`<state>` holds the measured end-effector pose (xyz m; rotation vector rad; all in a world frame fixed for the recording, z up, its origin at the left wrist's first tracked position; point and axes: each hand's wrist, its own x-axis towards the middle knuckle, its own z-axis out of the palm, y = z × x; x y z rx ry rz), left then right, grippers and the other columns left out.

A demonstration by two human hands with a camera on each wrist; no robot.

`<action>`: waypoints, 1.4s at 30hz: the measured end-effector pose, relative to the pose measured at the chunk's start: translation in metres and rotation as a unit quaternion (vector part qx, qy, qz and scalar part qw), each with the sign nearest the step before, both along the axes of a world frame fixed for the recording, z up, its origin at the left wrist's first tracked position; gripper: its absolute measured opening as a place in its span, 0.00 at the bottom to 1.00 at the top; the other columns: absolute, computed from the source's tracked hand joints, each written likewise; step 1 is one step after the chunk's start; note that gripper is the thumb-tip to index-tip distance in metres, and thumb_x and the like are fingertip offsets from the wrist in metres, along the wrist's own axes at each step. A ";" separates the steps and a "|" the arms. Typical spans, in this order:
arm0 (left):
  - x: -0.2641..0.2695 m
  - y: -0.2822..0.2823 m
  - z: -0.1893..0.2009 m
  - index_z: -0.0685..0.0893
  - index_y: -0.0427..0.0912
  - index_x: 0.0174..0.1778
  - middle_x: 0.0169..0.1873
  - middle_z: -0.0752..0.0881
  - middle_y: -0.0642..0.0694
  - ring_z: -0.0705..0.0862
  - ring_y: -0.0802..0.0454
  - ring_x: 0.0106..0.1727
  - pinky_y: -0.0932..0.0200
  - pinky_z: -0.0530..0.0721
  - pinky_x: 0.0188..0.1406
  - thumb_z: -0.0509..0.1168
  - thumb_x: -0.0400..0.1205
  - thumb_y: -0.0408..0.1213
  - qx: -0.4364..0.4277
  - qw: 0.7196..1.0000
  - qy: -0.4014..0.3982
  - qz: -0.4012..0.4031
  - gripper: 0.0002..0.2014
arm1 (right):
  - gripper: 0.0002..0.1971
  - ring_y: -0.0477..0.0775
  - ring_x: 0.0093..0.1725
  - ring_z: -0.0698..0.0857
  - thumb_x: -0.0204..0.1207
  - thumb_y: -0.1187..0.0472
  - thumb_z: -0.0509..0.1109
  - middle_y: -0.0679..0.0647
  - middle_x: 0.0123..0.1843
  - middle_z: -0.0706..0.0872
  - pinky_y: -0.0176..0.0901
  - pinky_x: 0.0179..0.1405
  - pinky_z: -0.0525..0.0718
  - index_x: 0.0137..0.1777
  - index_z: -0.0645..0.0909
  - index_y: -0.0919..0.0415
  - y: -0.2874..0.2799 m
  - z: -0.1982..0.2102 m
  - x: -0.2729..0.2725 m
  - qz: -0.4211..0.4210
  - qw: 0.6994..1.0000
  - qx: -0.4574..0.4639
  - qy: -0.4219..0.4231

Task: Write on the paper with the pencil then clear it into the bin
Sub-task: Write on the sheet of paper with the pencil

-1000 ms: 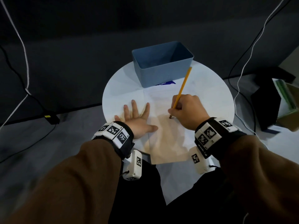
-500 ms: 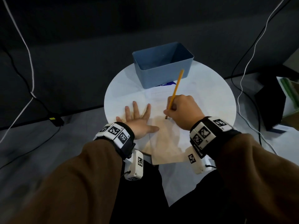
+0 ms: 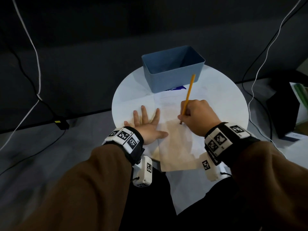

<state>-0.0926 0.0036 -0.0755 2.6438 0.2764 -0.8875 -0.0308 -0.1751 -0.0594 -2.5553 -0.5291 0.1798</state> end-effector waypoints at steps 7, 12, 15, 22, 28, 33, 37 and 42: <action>0.001 0.001 -0.002 0.30 0.65 0.84 0.81 0.21 0.41 0.24 0.34 0.82 0.20 0.36 0.77 0.56 0.83 0.67 0.004 1.000 0.005 -0.002 0.44 | 0.12 0.46 0.37 0.84 0.77 0.59 0.78 0.49 0.32 0.87 0.39 0.39 0.79 0.33 0.82 0.53 0.002 0.006 -0.004 0.020 0.998 0.051 -0.006; 0.000 0.001 -0.001 0.30 0.64 0.84 0.81 0.20 0.41 0.23 0.34 0.82 0.20 0.36 0.77 0.57 0.84 0.66 0.003 1.000 0.001 -0.004 0.45 | 0.09 0.54 0.41 0.84 0.78 0.61 0.76 0.50 0.33 0.86 0.44 0.39 0.79 0.37 0.81 0.57 0.005 -0.002 -0.004 0.027 0.999 0.013 -0.014; 0.002 0.003 -0.003 0.30 0.66 0.83 0.80 0.19 0.41 0.23 0.33 0.81 0.19 0.35 0.76 0.58 0.83 0.66 -0.006 1.000 0.003 -0.002 0.46 | 0.11 0.58 0.41 0.82 0.79 0.60 0.75 0.53 0.34 0.84 0.47 0.41 0.77 0.37 0.79 0.56 -0.015 -0.002 0.000 -0.027 0.999 -0.003 -0.020; 0.002 0.002 -0.002 0.29 0.65 0.84 0.80 0.19 0.41 0.23 0.33 0.82 0.19 0.36 0.76 0.57 0.83 0.67 0.001 1.000 0.002 -0.003 0.46 | 0.11 0.44 0.37 0.83 0.76 0.59 0.78 0.48 0.33 0.87 0.27 0.36 0.74 0.34 0.82 0.53 0.000 0.007 -0.009 0.030 0.999 0.037 -0.012; 0.002 0.003 -0.005 0.29 0.64 0.84 0.80 0.19 0.41 0.23 0.34 0.82 0.18 0.37 0.76 0.58 0.83 0.67 0.003 1.000 -0.004 -0.006 0.47 | 0.13 0.52 0.38 0.83 0.77 0.63 0.76 0.53 0.34 0.87 0.46 0.42 0.81 0.32 0.79 0.55 -0.008 0.004 -0.009 0.014 1.000 0.004 -0.015; 0.003 0.004 -0.006 0.29 0.64 0.84 0.80 0.19 0.41 0.23 0.33 0.82 0.17 0.37 0.75 0.58 0.83 0.67 0.000 1.000 -0.003 -0.005 0.47 | 0.12 0.52 0.39 0.82 0.77 0.60 0.77 0.50 0.33 0.86 0.42 0.42 0.77 0.34 0.81 0.54 -0.007 0.008 -0.008 0.012 0.999 0.018 -0.030; 0.001 0.003 -0.005 0.29 0.63 0.84 0.80 0.20 0.41 0.23 0.33 0.82 0.18 0.37 0.76 0.58 0.82 0.67 0.004 1.000 -0.010 -0.004 0.47 | 0.09 0.42 0.34 0.80 0.77 0.61 0.77 0.45 0.30 0.83 0.34 0.35 0.73 0.36 0.82 0.56 0.012 0.002 -0.016 0.065 0.998 0.019 -0.017; 0.000 0.003 -0.003 0.30 0.64 0.84 0.80 0.19 0.41 0.22 0.34 0.81 0.18 0.35 0.76 0.59 0.83 0.66 -0.003 1.000 -0.006 0.000 0.47 | 0.11 0.55 0.39 0.81 0.78 0.61 0.77 0.48 0.30 0.83 0.44 0.41 0.76 0.35 0.81 0.55 -0.007 0.005 -0.004 0.017 0.999 -0.027 -0.036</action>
